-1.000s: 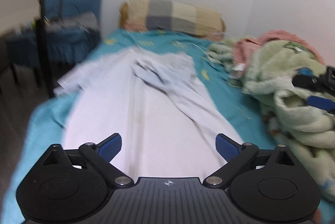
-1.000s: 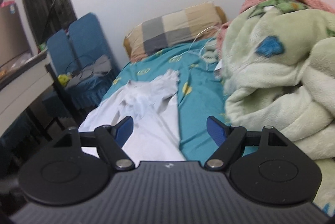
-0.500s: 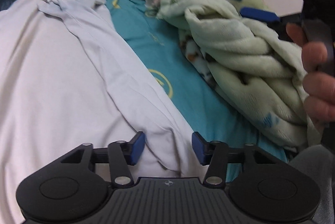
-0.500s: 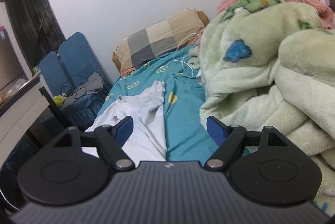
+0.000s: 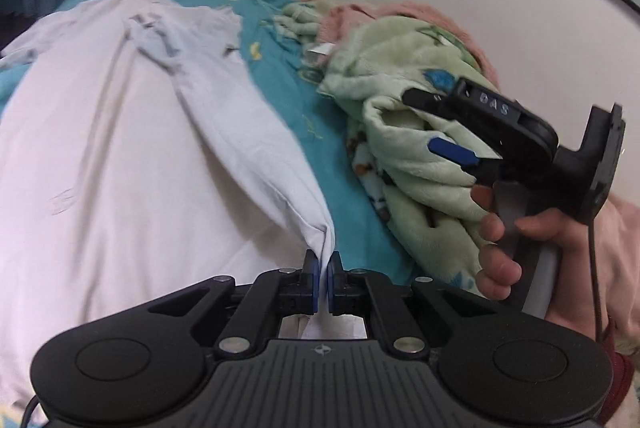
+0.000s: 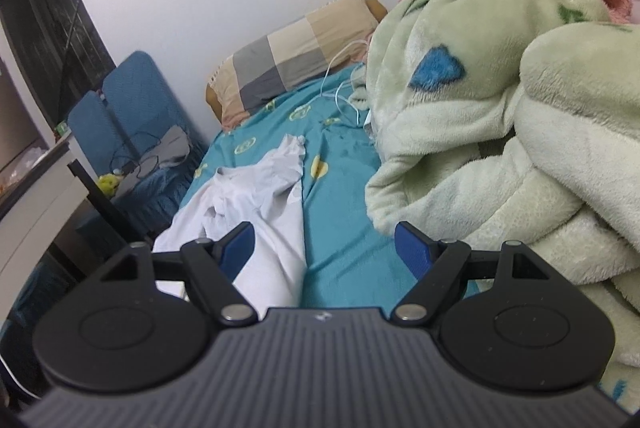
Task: Fold clothes
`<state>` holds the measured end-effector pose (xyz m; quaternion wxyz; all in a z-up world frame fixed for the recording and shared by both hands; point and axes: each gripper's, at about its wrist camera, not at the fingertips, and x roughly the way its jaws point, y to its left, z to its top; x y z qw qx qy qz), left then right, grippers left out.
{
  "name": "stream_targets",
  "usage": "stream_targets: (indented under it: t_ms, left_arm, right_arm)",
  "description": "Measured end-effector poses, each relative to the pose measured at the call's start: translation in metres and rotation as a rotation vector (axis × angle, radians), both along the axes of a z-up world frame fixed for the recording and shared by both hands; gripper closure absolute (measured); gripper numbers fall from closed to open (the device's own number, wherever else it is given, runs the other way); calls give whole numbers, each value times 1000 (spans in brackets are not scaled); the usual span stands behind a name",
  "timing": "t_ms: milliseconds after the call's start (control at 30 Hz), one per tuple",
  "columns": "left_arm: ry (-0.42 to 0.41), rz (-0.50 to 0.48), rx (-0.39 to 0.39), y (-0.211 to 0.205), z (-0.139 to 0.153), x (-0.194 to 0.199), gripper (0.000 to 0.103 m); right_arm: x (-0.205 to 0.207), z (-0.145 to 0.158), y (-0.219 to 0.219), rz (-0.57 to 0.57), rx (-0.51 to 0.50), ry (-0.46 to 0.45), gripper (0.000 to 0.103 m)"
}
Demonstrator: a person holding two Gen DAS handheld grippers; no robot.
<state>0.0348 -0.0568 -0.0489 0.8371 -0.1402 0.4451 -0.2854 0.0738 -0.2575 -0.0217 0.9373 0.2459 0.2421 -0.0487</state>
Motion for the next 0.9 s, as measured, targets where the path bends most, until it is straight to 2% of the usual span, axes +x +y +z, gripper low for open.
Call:
stream_targets:
  t_ms: [100, 233, 333, 433, 533, 600, 767, 900]
  left_arm:
    - [51, 29, 73, 13, -18, 1, 99]
    - [148, 50, 179, 17, -66, 7, 99]
    - [190, 57, 192, 16, -78, 14, 98]
    - [165, 49, 175, 18, -69, 14, 97]
    - [149, 49, 148, 24, -58, 12, 85]
    - [135, 66, 119, 33, -46, 14, 67]
    - [60, 194, 16, 81, 1, 48, 36]
    - [-18, 351, -3, 145, 28, 108, 29]
  right_arm:
    - [8, -5, 8, 39, -22, 46, 24]
    - [18, -11, 26, 113, -77, 114, 24]
    - [21, -17, 36, 164, -90, 147, 24]
    - [22, -21, 43, 191, -77, 155, 24]
    - [23, -21, 48, 204, -71, 148, 24]
    - [22, -20, 51, 208, -66, 136, 24]
    - [19, -19, 55, 203, -47, 101, 25]
    - [23, -21, 56, 189, -26, 84, 24]
